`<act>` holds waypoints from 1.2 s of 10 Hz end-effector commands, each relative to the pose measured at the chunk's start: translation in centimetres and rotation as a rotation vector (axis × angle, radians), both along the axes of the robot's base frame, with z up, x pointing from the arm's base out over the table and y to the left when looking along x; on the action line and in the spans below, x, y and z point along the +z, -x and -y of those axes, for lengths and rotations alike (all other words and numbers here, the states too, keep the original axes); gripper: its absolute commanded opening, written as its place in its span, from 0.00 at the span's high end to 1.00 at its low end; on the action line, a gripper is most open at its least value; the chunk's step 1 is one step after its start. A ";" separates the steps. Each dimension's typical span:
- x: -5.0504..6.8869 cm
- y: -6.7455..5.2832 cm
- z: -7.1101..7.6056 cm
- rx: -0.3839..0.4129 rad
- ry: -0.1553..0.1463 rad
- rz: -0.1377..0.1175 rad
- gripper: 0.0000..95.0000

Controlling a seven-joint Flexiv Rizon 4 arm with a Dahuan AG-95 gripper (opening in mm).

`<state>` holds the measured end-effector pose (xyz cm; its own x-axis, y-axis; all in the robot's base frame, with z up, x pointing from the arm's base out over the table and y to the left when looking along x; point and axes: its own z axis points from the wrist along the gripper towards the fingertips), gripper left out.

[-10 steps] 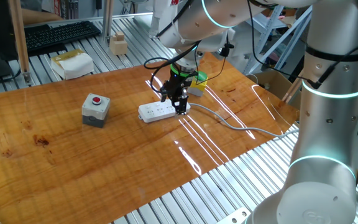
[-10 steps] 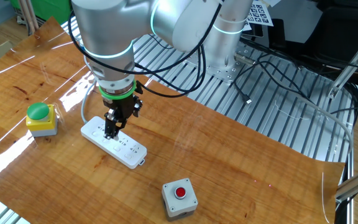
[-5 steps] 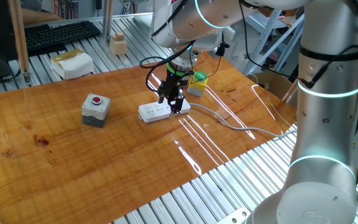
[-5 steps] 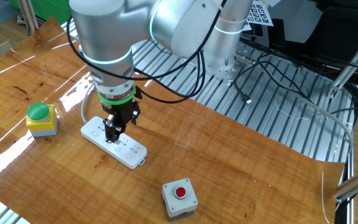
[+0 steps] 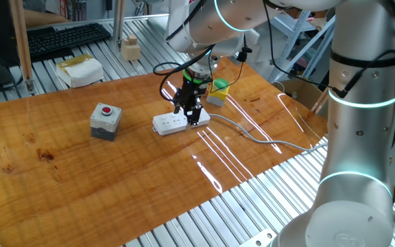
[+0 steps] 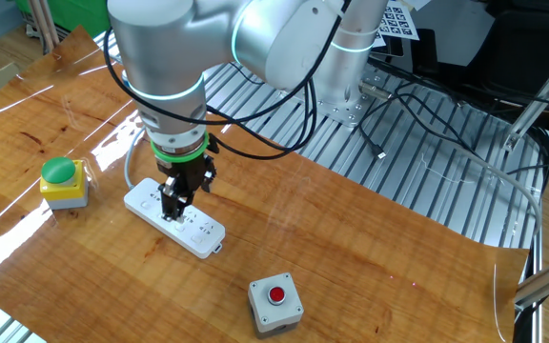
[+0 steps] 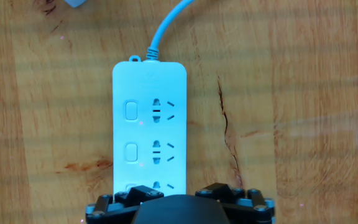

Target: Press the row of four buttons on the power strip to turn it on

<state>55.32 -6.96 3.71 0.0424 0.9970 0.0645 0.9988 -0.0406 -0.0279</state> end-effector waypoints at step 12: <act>-1.6 -0.3 -0.3 -0.004 0.016 -0.003 0.00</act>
